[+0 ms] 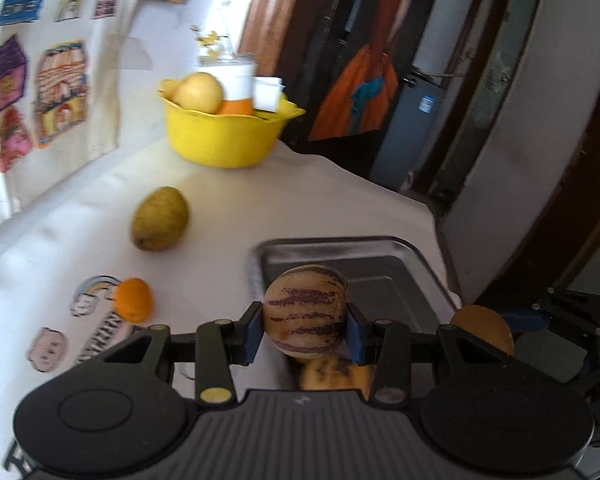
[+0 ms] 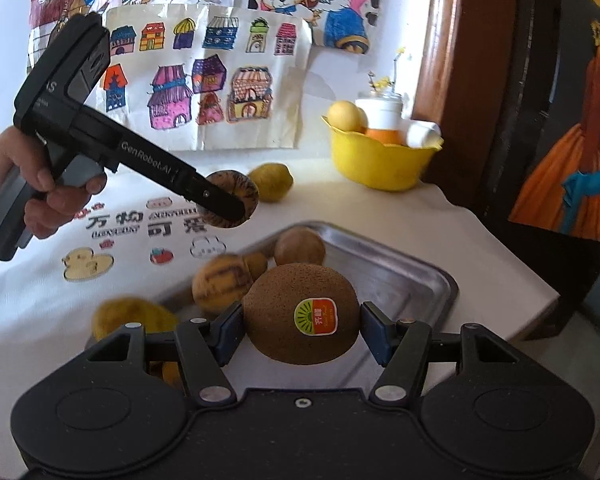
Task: Organize fruits
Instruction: 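Carry the pepino in left tool over the tray while right tool carries the kiwi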
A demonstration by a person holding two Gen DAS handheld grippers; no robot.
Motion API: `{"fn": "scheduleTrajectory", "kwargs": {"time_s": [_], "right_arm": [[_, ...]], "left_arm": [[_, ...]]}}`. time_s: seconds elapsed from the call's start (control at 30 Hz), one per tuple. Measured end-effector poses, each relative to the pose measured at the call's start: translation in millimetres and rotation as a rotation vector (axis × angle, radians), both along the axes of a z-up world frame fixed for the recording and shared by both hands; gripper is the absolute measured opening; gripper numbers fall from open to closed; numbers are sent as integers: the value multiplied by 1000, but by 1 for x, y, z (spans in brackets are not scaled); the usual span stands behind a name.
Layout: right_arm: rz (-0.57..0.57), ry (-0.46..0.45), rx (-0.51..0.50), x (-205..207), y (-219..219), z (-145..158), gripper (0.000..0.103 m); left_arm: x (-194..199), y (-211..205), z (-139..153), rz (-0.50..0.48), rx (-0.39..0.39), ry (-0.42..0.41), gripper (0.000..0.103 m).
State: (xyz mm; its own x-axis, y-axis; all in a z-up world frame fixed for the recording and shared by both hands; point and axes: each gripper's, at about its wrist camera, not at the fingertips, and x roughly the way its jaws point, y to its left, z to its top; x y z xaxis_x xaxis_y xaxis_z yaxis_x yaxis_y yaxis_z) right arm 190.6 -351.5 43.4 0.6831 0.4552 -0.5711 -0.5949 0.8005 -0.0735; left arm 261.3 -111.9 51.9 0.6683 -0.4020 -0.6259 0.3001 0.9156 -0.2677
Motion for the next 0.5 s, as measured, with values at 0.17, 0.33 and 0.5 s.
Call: {"fn": "scheduleTrajectory", "kwargs": {"time_s": [0.17,0.33,0.5], "right_arm": [[-13,2,1,-14,-14,-5,63],[-18,4,2,-24,-21,-10,63],[-16,9,-5,-32,-24,-17,63]], "left_arm": [[-7,-23,-2,-61,1,-2,46],[-14,-43,-4,-111,18,-4,46],[-19,-58,-9,-154,60,-9,46]]}}
